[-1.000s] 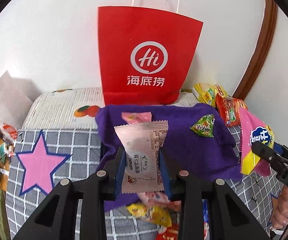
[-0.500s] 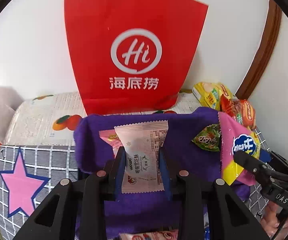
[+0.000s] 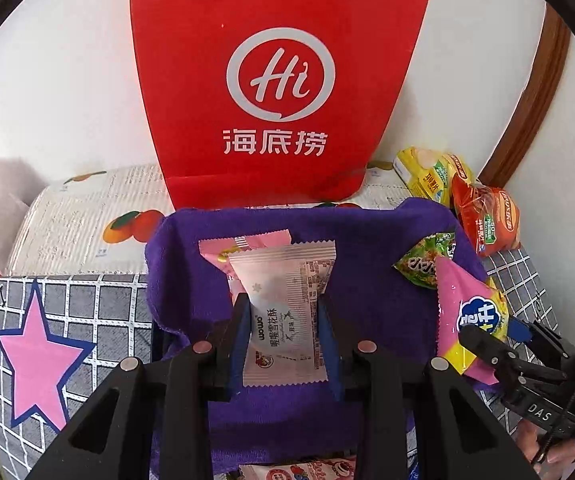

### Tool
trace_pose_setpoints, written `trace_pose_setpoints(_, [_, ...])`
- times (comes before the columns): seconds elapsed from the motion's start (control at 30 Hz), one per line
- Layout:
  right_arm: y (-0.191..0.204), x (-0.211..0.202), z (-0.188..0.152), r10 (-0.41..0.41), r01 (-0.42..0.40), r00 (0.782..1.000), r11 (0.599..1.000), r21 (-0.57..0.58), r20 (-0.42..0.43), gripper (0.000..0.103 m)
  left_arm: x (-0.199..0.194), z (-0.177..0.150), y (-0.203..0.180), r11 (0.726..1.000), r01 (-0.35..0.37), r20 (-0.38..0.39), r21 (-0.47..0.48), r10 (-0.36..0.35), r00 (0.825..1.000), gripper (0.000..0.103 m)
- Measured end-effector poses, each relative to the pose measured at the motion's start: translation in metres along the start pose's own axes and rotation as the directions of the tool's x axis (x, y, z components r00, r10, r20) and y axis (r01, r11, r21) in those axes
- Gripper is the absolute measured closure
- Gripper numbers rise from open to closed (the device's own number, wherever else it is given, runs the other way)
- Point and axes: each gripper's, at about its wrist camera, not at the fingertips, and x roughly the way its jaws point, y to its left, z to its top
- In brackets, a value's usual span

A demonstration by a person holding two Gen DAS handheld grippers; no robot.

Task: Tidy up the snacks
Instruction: 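Carry the white-pink packet with left tool while right carries chips bag over towel, then lower the chips bag onto the towel and open right tool while left holds packet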

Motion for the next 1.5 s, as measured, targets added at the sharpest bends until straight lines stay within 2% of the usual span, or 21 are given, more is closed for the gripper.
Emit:
trace_pose_setpoints(0.3, [-0.001,0.013,-0.005,-0.027,0.026,0.999,0.999,-0.019,-0.037,0.039,0.002,0.001,0.001,1.000,-0.011,-0.009,-0.005,0.011,1.000,0.072])
trace_pose_setpoints(0.6, [0.009,0.011,-0.006,-0.028,0.026,0.999,0.998,-0.056,-0.032,0.038,0.002,0.002,0.000,1.000,-0.013,-0.012,-0.004,0.013,1.000,0.072])
trace_pose_setpoints(1.07, [0.003,0.026,-0.008,-0.031,0.029,0.995,0.999,-0.023,-0.091,0.036,0.001,0.001,-0.001,1.000,-0.012,-0.014,0.002,0.012,1.000,0.072])
trace_pose_setpoints(1.27, [0.003,0.026,-0.008,-0.029,0.027,0.995,0.999,-0.021,-0.094,0.036,0.006,-0.001,-0.004,1.000,-0.017,-0.040,0.009,0.018,0.999,0.072])
trace_pose_setpoints(1.5, [0.004,0.026,-0.007,-0.021,0.019,0.995,0.999,-0.029,-0.096,0.029,0.015,-0.004,-0.006,0.999,-0.034,-0.075,0.020,0.035,0.997,0.072])
